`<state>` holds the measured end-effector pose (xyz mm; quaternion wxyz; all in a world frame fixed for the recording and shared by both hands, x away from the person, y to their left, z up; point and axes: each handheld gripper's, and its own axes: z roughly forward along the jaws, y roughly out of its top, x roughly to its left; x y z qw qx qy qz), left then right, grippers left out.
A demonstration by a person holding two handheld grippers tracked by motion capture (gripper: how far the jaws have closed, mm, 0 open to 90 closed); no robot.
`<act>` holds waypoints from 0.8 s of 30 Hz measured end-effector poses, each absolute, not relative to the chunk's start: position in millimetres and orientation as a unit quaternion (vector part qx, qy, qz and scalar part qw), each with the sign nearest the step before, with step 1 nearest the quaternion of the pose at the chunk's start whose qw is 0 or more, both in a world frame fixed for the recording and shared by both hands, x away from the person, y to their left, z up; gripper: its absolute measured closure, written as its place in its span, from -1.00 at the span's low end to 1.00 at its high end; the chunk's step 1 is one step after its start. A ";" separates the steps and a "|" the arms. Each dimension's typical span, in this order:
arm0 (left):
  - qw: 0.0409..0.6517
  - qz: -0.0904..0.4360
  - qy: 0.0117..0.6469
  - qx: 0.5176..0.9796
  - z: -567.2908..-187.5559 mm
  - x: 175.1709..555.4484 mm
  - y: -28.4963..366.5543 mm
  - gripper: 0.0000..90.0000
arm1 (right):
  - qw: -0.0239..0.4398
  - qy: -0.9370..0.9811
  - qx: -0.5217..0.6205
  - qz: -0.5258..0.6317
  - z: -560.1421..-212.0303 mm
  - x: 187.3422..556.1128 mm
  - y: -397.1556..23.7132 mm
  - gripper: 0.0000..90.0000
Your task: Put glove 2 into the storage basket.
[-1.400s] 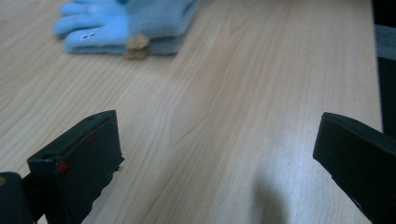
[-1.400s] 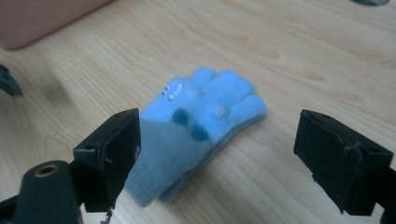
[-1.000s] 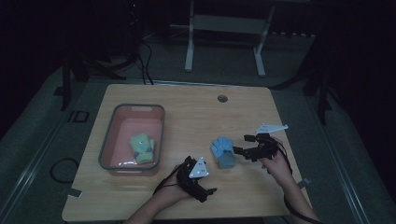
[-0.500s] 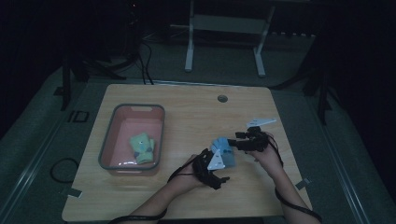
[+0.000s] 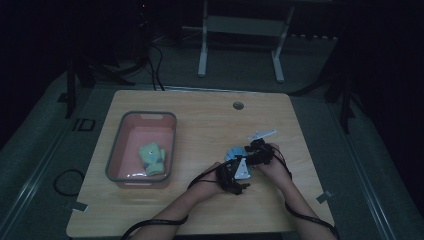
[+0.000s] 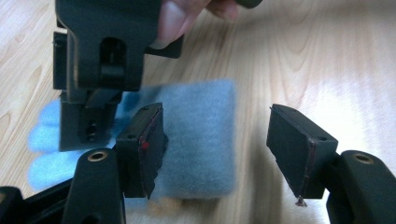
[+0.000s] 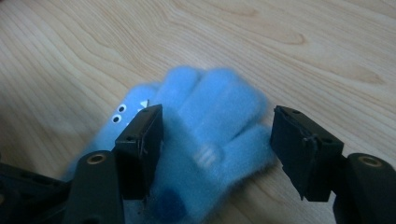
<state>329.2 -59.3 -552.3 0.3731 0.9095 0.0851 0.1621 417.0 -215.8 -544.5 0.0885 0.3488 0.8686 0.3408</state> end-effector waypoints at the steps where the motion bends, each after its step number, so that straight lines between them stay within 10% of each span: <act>1: 0.371 0.165 0.085 0.910 -553.3 329.3 -59.6 -0.13 | 0.090 0.870 0.348 0.337 -545.2 416.8 -215.8 -0.22; 20: 0.363 0.168 0.089 0.912 -556.9 332.8 -59.0 0.05 | 0.087 0.876 0.343 0.329 -549.7 424.9 -215.8 -0.47; 24: 0.358 0.174 0.098 0.912 -556.6 335.2 -58.7 0.24 | 0.075 0.881 0.329 0.331 -547.7 423.6 -214.0 -0.05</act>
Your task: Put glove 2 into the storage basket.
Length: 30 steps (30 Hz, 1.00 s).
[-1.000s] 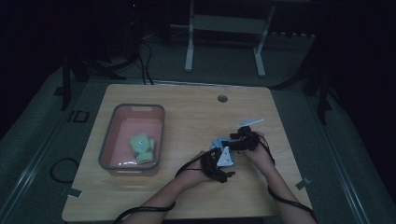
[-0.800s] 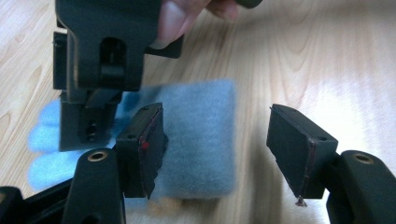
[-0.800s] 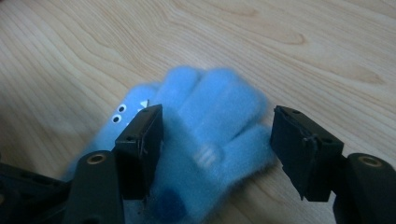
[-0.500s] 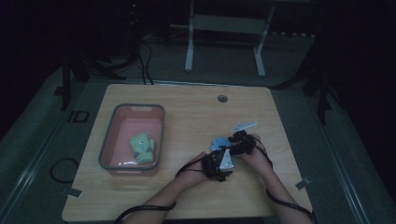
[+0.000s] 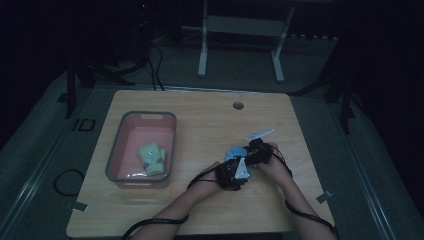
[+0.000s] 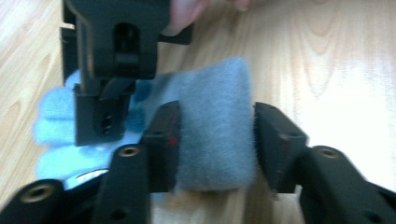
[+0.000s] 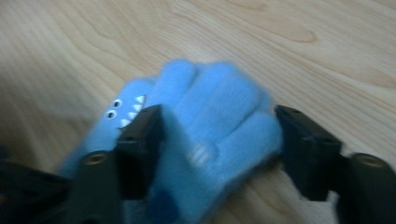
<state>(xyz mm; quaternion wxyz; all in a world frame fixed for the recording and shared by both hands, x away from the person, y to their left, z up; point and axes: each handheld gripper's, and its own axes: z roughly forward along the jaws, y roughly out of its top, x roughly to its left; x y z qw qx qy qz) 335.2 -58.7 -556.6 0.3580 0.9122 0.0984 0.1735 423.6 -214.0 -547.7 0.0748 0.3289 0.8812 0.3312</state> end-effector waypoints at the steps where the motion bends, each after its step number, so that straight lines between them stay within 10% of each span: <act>1: 0.357 0.174 0.100 0.912 -556.0 336.2 -58.4 0.32 | 0.065 0.884 0.323 0.333 -546.6 422.9 -213.3 0.22; 8: 0.347 0.176 0.093 0.916 -549.3 336.4 -57.4 0.65 | 0.016 0.870 0.349 0.348 -546.4 421.0 -212.7 0.69; 30: 0.311 0.179 0.080 0.930 -512.2 318.1 -28.4 0.70 | -0.005 0.865 0.328 0.379 -517.9 407.4 -188.4 0.73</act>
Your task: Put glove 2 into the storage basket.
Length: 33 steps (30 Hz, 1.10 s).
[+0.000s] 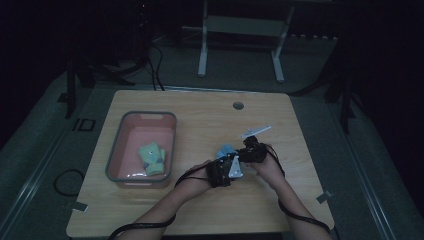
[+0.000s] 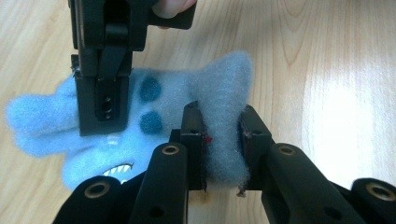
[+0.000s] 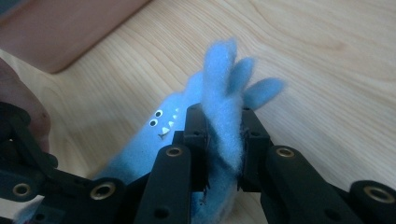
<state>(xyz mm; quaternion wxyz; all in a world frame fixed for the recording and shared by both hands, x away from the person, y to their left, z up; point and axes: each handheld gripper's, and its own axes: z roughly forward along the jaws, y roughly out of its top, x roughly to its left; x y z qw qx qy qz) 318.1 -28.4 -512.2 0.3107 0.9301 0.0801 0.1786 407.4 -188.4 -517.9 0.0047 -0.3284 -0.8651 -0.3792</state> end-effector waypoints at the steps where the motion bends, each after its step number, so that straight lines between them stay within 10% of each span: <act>1: 0.311 0.179 0.083 0.930 -509.7 317.6 -26.6 0.70 | 0.003 -0.865 -0.328 -0.379 -515.6 407.4 -186.7 0.73; 33: 0.280 0.223 0.114 0.927 -437.8 306.5 51.6 0.70 | -0.001 -0.869 -0.266 -0.417 -447.3 411.9 -103.0 0.72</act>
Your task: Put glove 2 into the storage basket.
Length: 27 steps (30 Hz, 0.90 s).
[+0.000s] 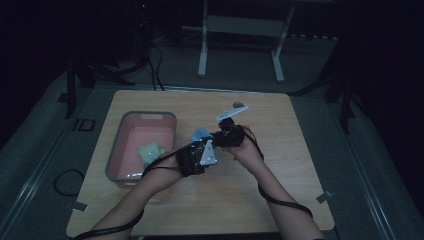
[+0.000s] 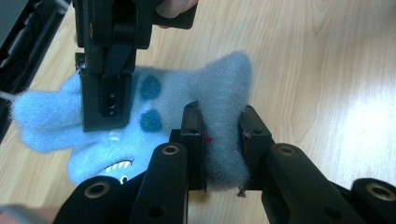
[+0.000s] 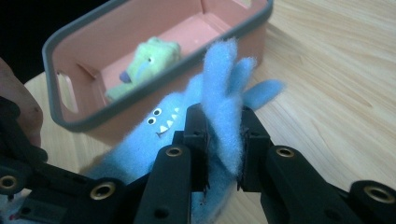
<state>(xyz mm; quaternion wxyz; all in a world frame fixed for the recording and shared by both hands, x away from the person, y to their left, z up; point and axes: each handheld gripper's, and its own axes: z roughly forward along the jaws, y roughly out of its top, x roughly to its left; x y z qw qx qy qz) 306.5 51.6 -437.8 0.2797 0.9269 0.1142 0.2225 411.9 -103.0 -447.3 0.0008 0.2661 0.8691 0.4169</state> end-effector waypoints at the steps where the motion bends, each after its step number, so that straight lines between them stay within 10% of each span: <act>1: 0.278 0.223 0.116 0.927 -436.8 306.1 54.4 0.70 | -0.001 0.869 0.265 0.419 -446.3 412.1 -99.6 0.73; 27: 0.242 0.234 0.168 0.927 -436.0 293.4 135.2 0.70 | -0.023 0.884 0.214 0.415 -442.1 413.0 0.2 0.73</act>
